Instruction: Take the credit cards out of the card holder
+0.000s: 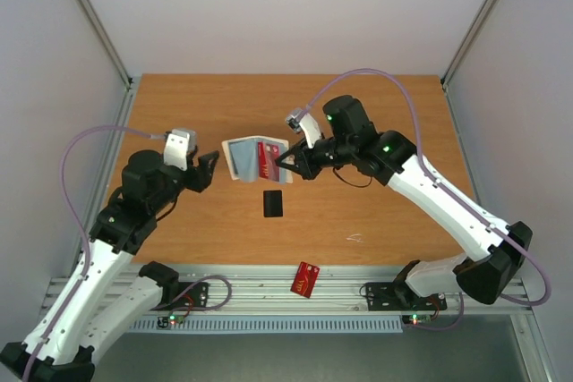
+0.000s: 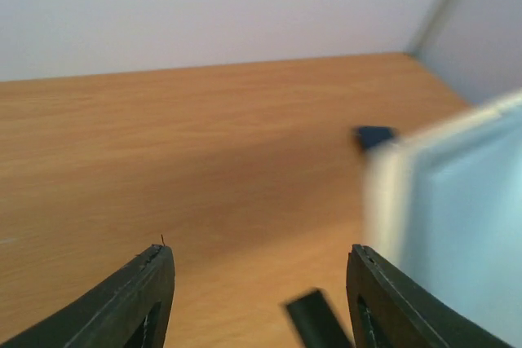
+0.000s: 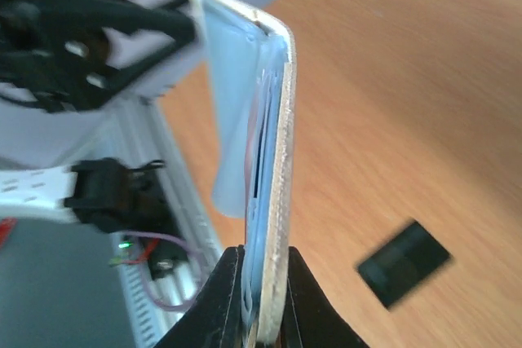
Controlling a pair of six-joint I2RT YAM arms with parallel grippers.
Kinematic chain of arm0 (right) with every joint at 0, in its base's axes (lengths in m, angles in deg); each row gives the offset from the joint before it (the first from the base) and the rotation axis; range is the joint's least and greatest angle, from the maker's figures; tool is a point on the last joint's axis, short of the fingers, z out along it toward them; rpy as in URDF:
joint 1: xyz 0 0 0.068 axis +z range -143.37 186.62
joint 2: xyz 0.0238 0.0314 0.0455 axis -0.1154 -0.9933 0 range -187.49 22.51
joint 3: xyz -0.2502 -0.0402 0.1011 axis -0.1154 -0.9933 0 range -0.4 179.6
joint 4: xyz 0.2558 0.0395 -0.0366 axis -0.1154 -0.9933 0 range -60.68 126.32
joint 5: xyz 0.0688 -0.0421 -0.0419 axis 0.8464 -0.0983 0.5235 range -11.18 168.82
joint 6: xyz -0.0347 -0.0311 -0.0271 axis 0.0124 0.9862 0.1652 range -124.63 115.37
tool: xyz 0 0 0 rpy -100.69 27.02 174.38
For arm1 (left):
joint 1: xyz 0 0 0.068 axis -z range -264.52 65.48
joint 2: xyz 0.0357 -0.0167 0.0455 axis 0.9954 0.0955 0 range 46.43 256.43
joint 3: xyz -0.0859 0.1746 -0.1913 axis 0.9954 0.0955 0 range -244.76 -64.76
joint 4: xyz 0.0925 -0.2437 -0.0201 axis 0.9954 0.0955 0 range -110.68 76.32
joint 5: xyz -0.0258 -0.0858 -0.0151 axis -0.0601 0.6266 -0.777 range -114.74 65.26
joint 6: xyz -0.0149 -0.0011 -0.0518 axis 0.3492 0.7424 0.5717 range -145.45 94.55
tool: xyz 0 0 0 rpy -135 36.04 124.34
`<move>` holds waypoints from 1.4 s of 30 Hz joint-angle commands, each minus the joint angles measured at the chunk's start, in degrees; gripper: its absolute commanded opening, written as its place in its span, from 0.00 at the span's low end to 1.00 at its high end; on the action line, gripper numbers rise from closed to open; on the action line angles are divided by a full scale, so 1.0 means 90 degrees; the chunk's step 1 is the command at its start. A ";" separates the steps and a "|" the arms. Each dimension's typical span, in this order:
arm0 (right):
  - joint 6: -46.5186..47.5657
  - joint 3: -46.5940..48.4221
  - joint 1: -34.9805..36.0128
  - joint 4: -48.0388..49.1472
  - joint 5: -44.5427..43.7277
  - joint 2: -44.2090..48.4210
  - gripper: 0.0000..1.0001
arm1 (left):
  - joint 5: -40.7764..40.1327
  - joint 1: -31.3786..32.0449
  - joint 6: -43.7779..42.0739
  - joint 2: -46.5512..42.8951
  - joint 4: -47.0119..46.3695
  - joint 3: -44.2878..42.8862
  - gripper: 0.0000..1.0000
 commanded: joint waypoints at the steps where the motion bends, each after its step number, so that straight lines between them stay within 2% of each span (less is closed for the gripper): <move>1: -0.0945 0.0735 -0.0020 -0.1613 -0.2818 -0.0522 0.01 | -0.2431 -0.0197 -0.0399 0.0079 -0.0080 0.0019 0.58; 4: -0.1427 0.1859 0.0219 -0.3277 -0.4820 -0.1392 0.01 | -0.1985 -0.0216 -0.0631 -0.0055 -0.0289 0.0081 0.55; 6: -0.1373 0.2149 0.0539 -0.3535 -0.5371 -0.1714 0.01 | -0.1142 -0.0217 -0.0587 -0.0077 -0.0426 0.0109 0.40; 7: -0.1337 0.2256 0.0636 -0.3503 -0.5323 -0.1813 0.01 | -0.0433 -0.0217 -0.0550 -0.0066 -0.0506 0.0117 0.29; 8: -0.1308 0.2341 0.0712 -0.3407 -0.5178 -0.1865 0.01 | 0.0683 -0.0211 -0.0471 -0.0050 -0.0624 0.0155 0.26; 10: -0.1102 0.2373 0.0819 -0.3001 -0.4511 -0.1873 0.01 | 0.2777 -0.0179 -0.0227 0.0012 -0.1093 0.0376 0.26; 12: -0.0807 0.2260 0.0901 -0.2398 -0.3289 -0.1774 0.01 | 0.4034 -0.0068 0.0220 0.0040 -0.1706 0.0748 0.28; 13: -0.0677 0.2152 0.0915 -0.2077 -0.2683 -0.1696 0.01 | 0.4203 -0.0011 0.0401 -0.0001 -0.1966 0.0888 0.28; 15: -0.0539 0.1799 0.0916 -0.1295 -0.1679 -0.1440 0.01 | 0.3918 -0.0006 0.0451 0.0031 -0.2077 0.0929 0.23; 17: -0.0463 0.1371 0.0917 -0.0630 -0.1010 -0.1102 0.01 | 0.3861 -0.0070 0.0592 0.0071 -0.2139 0.0930 0.20; 20: -0.0453 0.0828 0.0870 0.0137 -0.0427 -0.0662 0.01 | 0.4033 -0.0105 0.0663 0.0041 -0.2156 0.0943 0.20; 27: -0.0022 0.0479 0.0868 0.0702 0.1062 -0.0202 0.01 | 0.4313 -0.0191 0.0799 0.0006 -0.2354 0.0938 0.18; 32: 0.0382 0.0454 0.0844 0.0802 0.1763 0.0095 0.01 | 0.4737 -0.0366 0.1014 -0.0056 -0.2499 0.0754 0.24; 36: 0.0569 0.0481 0.0742 0.0662 0.2004 0.0264 0.01 | 0.5136 -0.0459 0.1049 -0.0063 -0.2428 0.0565 0.23; 42: 0.0670 0.0490 0.0633 0.0470 0.2147 0.0482 0.01 | 0.5143 -0.0564 0.1088 -0.0024 -0.2486 0.0342 0.23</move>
